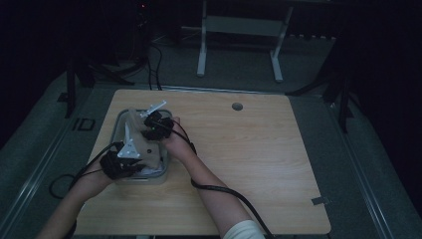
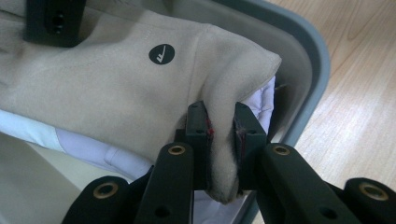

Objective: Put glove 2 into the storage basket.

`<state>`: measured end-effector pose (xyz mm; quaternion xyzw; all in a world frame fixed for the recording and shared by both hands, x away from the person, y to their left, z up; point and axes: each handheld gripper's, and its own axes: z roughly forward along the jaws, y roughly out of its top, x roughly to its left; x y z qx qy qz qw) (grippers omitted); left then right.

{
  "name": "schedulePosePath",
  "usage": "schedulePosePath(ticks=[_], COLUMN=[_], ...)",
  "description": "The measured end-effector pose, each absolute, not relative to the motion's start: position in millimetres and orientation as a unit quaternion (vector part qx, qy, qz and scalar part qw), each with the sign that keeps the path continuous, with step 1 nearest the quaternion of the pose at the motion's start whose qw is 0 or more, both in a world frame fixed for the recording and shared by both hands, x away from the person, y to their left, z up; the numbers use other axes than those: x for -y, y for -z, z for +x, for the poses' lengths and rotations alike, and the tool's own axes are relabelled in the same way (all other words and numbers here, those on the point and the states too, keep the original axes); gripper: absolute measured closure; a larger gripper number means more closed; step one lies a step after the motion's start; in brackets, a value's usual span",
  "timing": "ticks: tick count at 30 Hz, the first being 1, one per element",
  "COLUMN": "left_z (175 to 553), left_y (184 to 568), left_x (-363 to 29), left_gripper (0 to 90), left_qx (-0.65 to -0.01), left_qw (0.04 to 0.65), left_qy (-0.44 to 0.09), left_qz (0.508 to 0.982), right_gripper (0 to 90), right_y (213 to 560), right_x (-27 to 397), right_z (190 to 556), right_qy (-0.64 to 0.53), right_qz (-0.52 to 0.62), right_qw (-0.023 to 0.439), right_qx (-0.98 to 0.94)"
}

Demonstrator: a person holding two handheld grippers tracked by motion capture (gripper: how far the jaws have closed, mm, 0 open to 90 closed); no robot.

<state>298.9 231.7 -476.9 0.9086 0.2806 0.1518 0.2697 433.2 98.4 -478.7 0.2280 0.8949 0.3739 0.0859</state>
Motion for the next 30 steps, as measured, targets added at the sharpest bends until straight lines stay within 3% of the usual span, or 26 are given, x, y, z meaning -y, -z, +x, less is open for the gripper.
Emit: schedulePosePath(ticks=[6,14,19,21,24,26,30], left_z=[302.6,301.9,299.7,298.5,296.0,295.4,295.9], left_y=[483.9,485.2,481.3,478.0,472.1,468.8,462.2], left_x=[-230.8,-231.0,-231.8,-231.7,-232.1,-232.4,-230.7], left_gripper=[79.9,77.8,71.2,64.5,42.5,28.3,14.3], left_qx=[-0.290,-0.299,-0.298,-0.301,-0.315,-0.327,-0.335], left_qw=[0.272,0.279,0.288,0.292,0.312,0.319,0.345], left_qy=[-0.143,-0.138,-0.138,-0.140,-0.151,-0.164,-0.158], left_qz=[0.907,0.902,0.899,0.897,0.884,0.874,0.863], right_gripper=[64.1,40.2,29.3,22.8,14.8,13.6,13.7], right_y=[487.6,479.9,472.6,468.3,464.3,462.3,460.3], right_x=[-94.4,-84.7,-74.9,-69.8,-64.3,-61.9,-56.2], right_z=[441.1,444.9,442.8,441.8,437.8,433.4,425.9], right_qy=[-0.369,-0.372,-0.373,-0.381,-0.391,-0.396,-0.402], right_qz=[0.246,0.261,0.264,0.270,0.264,0.254,0.245], right_qw=[0.086,0.117,0.117,0.103,0.086,0.077,0.071], right_qx=[-0.892,-0.883,-0.882,-0.878,-0.878,-0.879,-0.880])
